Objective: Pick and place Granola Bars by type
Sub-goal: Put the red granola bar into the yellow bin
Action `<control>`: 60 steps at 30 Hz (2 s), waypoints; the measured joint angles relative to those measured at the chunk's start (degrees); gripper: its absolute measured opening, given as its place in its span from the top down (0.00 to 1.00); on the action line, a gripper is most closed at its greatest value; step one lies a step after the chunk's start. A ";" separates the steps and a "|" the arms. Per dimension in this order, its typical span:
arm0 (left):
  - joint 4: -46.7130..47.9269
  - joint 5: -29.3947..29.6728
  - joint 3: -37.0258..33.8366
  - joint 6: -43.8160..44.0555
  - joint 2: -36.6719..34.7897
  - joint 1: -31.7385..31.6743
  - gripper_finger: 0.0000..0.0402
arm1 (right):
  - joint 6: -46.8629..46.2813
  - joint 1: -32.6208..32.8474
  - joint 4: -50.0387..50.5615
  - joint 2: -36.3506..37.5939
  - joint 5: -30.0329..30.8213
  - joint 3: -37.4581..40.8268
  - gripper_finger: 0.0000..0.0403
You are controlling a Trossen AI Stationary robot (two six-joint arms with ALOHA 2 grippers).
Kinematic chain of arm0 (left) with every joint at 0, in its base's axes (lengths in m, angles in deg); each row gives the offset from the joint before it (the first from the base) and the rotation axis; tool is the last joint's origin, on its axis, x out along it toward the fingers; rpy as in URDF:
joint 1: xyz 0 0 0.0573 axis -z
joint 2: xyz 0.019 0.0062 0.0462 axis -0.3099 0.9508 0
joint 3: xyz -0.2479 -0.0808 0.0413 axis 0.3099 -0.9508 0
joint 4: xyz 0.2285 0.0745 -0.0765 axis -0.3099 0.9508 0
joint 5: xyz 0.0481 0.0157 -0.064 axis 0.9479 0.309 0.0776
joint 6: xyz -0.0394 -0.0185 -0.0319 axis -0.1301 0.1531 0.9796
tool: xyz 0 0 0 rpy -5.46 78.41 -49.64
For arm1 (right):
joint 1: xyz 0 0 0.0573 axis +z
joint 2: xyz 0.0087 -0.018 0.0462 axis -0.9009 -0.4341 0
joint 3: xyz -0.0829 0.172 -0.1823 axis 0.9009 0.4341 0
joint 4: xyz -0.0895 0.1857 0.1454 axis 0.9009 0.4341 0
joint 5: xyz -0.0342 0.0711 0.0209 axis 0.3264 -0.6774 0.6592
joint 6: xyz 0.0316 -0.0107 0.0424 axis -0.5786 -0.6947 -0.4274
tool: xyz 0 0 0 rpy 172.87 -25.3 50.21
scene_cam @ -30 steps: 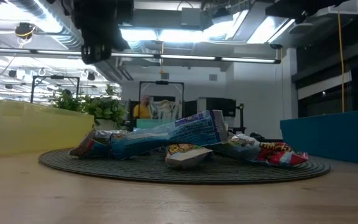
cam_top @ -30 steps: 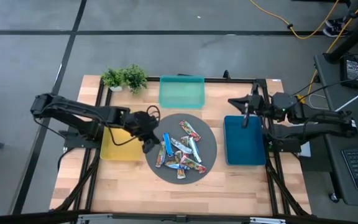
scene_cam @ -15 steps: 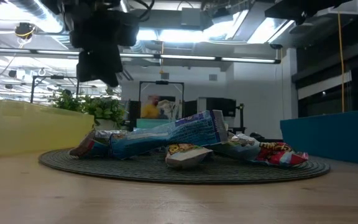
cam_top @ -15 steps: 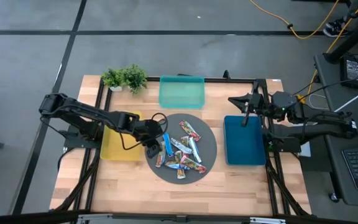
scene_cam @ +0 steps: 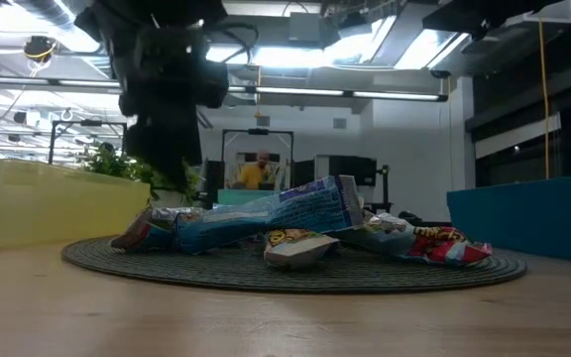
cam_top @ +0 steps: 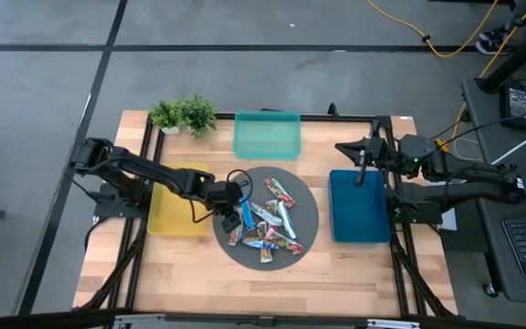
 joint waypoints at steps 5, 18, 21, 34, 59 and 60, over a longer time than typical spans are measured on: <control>-1.10 -0.05 0.00 0.37 2.74 0.02 0.34 | 0.06 0.00 0.34 0.00 -0.02 -0.01 0.94; -5.78 -0.12 0.00 1.57 8.96 0.07 0.34 | -0.04 0.02 0.76 0.02 -0.53 -0.02 0.94; -5.80 -0.12 0.00 2.34 9.69 0.07 0.34 | -0.05 0.02 0.82 0.02 -0.55 -0.02 0.94; -5.97 0.32 0.00 4.59 10.01 0.07 0.48 | -0.05 0.02 0.88 0.02 -0.66 -0.02 0.94; -1.03 -2.81 3.44 3.12 7.63 -0.14 0.93 | -0.03 0.00 2.42 -0.01 -0.58 -0.02 0.94; 0.79 -2.83 4.82 2.19 7.65 -0.26 0.93 | 0.00 0.00 2.43 -0.05 -0.56 -0.02 0.94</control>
